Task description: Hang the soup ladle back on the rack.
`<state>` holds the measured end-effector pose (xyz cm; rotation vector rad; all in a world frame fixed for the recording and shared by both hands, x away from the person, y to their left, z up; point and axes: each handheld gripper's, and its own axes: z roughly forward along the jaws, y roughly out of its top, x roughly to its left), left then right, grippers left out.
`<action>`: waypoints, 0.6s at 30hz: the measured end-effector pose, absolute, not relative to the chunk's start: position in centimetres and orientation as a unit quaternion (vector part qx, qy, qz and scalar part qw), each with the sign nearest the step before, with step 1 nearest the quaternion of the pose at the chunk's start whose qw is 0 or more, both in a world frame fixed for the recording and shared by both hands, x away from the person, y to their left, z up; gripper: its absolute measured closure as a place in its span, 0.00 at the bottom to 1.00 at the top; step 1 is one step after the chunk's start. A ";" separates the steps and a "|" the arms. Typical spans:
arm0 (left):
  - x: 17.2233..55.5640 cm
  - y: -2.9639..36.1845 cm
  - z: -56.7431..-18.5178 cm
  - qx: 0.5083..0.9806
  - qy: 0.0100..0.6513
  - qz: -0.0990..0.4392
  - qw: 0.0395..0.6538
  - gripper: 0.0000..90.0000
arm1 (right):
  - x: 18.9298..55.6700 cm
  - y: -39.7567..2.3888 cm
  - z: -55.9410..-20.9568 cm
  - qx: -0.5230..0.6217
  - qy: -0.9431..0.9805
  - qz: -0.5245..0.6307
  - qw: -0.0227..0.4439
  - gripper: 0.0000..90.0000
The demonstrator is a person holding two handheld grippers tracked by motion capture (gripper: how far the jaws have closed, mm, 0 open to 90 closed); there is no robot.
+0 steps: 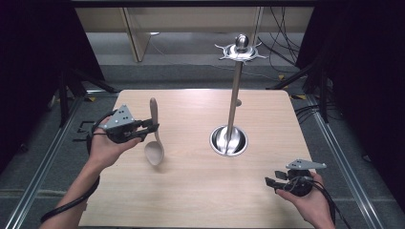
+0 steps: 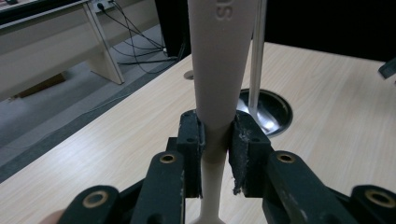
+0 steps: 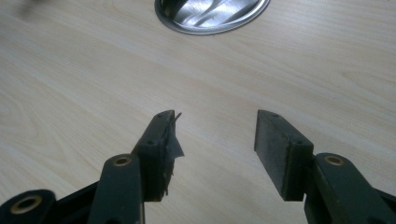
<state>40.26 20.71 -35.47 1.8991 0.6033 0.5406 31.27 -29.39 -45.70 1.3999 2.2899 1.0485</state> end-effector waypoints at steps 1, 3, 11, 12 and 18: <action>40.4 20.5 -35.3 0.787 0.254 0.218 0.519 0.82 | 31.3 -29.4 -45.7 0.482 0.787 0.363 0.132 0.54; 40.6 20.1 -34.9 0.785 0.258 0.204 0.526 0.82 | 31.2 -29.3 -45.6 0.489 0.784 0.361 0.123 0.54; 41.5 18.6 -33.7 0.785 0.257 0.160 0.541 0.82 | 31.1 -29.4 -45.5 0.491 0.781 0.363 0.127 0.54; 41.6 18.4 -33.5 0.785 0.257 0.157 0.541 0.82 | 31.1 -29.4 -45.5 0.490 0.781 0.365 0.129 0.54; 41.9 16.9 -32.7 0.789 0.261 0.157 0.533 0.82 | 31.2 -29.5 -45.4 0.482 0.784 0.364 0.144 0.54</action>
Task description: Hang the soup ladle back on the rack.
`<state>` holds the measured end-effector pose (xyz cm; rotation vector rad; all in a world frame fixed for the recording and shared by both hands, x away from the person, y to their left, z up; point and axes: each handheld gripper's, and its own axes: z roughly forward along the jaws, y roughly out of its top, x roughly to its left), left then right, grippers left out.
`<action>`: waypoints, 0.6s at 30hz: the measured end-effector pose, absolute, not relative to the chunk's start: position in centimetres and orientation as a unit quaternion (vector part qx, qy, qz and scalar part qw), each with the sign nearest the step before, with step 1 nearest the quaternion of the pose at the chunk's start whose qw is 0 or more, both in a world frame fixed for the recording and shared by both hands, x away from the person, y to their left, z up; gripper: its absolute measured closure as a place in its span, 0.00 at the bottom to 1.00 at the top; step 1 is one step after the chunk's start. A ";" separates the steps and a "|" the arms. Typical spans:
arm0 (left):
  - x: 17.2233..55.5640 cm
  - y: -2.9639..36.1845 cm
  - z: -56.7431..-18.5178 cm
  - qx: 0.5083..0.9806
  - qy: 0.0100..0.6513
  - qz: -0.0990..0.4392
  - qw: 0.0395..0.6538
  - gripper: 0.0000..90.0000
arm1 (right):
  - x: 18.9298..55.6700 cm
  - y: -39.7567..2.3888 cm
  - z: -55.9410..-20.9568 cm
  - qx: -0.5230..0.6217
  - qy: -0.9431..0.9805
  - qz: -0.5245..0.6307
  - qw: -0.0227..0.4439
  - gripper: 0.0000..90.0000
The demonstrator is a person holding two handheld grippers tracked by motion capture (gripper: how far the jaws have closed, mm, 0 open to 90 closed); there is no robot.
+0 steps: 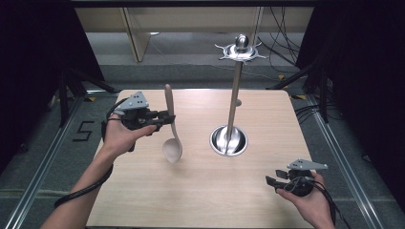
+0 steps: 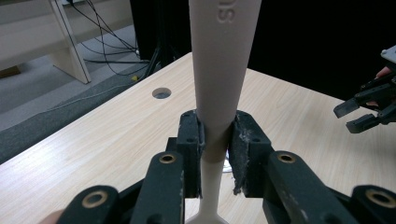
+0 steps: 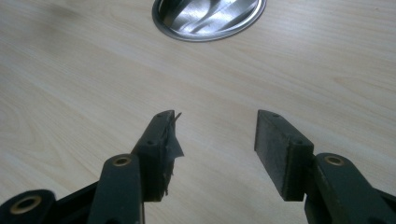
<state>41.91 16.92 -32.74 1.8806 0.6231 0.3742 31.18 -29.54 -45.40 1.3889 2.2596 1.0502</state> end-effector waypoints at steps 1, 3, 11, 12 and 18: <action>41.9 16.4 -32.4 0.792 0.265 0.157 0.528 0.82 | 31.2 -29.6 -45.4 0.482 0.784 0.364 0.146 0.54; 42.0 16.2 -32.3 0.793 0.265 0.155 0.526 0.82 | 31.2 -29.6 -45.4 0.480 0.783 0.366 0.148 0.54; 42.2 14.6 -31.1 0.794 0.268 0.157 0.522 0.82 | 31.0 -29.5 -45.3 0.494 0.774 0.370 0.143 0.53; 42.2 14.3 -30.9 0.798 0.267 0.161 0.516 0.82 | 31.0 -29.5 -45.3 0.494 0.774 0.370 0.143 0.53; 42.3 13.6 -30.6 0.799 0.263 0.155 0.518 0.82 | 31.0 -29.5 -45.3 0.493 0.775 0.369 0.144 0.53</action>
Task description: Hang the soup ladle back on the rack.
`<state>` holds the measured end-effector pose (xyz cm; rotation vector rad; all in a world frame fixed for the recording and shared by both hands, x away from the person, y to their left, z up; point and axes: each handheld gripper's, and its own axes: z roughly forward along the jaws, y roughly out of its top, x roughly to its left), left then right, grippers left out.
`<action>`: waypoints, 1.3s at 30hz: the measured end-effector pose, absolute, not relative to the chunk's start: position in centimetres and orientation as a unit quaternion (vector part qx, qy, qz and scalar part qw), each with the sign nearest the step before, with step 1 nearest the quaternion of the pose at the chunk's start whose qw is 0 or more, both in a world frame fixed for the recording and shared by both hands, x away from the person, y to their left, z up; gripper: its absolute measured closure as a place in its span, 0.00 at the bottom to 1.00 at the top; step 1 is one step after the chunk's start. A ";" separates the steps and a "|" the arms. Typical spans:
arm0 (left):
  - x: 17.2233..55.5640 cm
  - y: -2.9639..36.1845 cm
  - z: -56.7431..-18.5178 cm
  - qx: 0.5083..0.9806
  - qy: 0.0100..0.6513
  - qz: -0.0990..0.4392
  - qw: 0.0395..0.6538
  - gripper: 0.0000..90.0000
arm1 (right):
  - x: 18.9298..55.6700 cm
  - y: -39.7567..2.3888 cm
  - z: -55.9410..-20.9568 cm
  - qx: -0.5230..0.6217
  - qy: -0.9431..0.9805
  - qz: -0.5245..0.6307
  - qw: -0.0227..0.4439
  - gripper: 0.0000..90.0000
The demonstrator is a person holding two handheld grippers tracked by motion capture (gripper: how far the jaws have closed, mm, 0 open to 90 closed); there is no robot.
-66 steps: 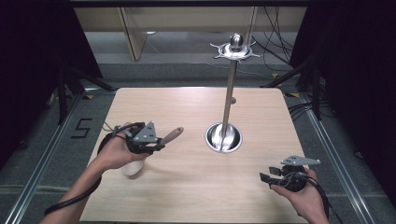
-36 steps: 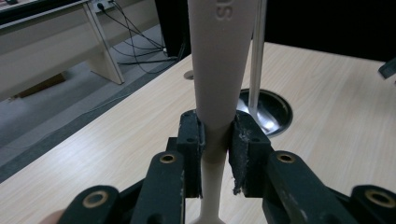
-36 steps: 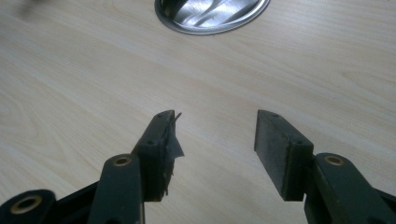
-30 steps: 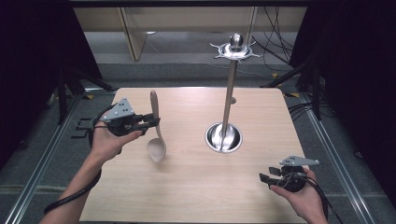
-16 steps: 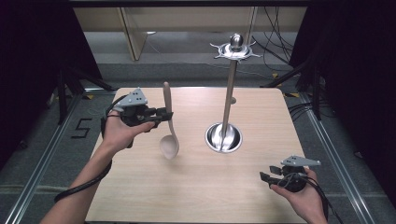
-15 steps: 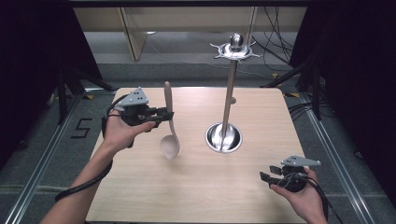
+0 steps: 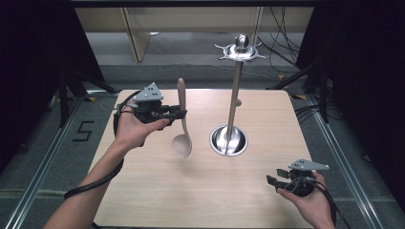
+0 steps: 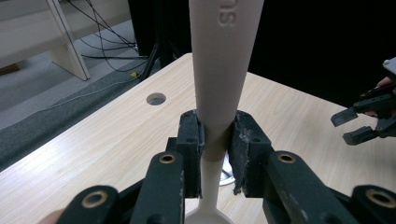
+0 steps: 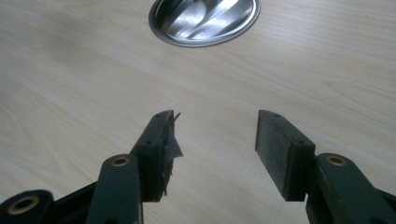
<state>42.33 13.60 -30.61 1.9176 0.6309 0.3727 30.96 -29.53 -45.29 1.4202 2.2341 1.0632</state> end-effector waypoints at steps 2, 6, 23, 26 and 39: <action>42.4 13.3 -30.5 0.801 0.255 0.153 0.519 0.82 | 31.0 -29.6 -45.3 0.492 0.775 0.370 0.144 0.53; 42.7 13.1 -30.3 0.807 0.239 0.155 0.518 0.82 | 31.0 -29.5 -45.3 0.493 0.775 0.370 0.139 0.53; 44.0 11.9 -28.9 0.816 0.219 0.142 0.516 0.82 | 31.1 -29.8 -45.3 0.484 0.779 0.372 0.145 0.53; 44.1 11.8 -28.7 0.815 0.216 0.142 0.519 0.82 | 31.1 -29.8 -45.3 0.484 0.779 0.372 0.145 0.53; 44.3 11.6 -28.5 0.815 0.216 0.143 0.519 0.82 | 31.1 -29.7 -45.3 0.488 0.777 0.370 0.145 0.53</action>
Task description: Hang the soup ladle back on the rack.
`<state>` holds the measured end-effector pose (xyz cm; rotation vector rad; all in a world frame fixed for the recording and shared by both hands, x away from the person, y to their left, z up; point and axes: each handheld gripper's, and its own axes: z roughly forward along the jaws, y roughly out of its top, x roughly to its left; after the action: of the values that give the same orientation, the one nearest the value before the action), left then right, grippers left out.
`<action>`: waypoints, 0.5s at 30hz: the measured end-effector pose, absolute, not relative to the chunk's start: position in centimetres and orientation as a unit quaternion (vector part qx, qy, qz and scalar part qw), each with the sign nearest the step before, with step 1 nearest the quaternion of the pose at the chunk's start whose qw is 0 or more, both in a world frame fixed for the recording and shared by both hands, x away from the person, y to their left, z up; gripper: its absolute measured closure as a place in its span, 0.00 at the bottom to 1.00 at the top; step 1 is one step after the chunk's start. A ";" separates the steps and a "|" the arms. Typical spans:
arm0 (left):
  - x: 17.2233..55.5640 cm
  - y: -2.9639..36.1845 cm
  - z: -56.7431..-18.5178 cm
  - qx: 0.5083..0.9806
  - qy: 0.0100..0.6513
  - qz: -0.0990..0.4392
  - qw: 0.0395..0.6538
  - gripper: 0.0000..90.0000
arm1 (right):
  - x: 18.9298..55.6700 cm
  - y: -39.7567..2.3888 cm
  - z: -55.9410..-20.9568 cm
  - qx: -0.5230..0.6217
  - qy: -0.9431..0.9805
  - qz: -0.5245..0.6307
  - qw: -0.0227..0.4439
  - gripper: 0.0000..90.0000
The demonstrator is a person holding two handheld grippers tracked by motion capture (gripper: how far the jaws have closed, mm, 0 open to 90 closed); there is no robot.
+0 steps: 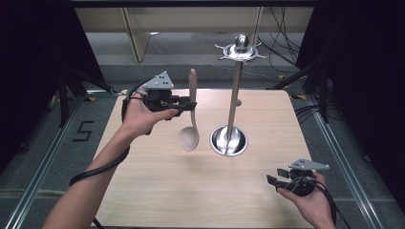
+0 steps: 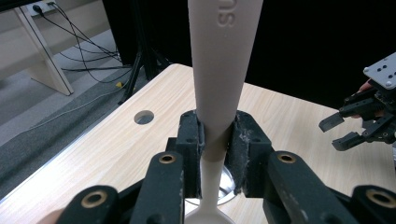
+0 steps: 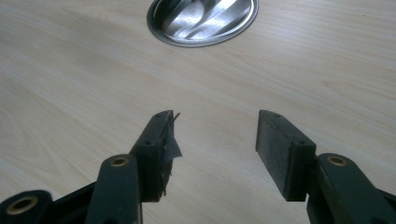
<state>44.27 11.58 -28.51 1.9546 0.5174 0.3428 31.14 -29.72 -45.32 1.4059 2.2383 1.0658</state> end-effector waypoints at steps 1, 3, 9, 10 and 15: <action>44.3 11.6 -28.5 0.815 0.215 0.144 0.519 0.82 | 31.2 -29.7 -45.3 0.488 0.777 0.371 0.143 0.53; 44.3 11.6 -28.4 0.815 0.214 0.145 0.519 0.82 | 31.2 -29.7 -45.3 0.488 0.777 0.371 0.144 0.53; 44.5 11.5 -28.2 0.814 0.211 0.144 0.521 0.82 | 31.2 -29.7 -45.3 0.489 0.777 0.371 0.143 0.53; 44.5 11.5 -28.1 0.815 0.211 0.144 0.521 0.82 | 31.2 -29.7 -45.3 0.489 0.776 0.370 0.144 0.53; 44.6 11.2 -28.1 0.816 0.211 0.142 0.520 0.82 | 31.2 -29.8 -45.4 0.485 0.778 0.373 0.147 0.52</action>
<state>44.58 11.19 -28.12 1.9560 0.5058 0.3394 31.23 -29.75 -45.38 1.3953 2.2381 1.0722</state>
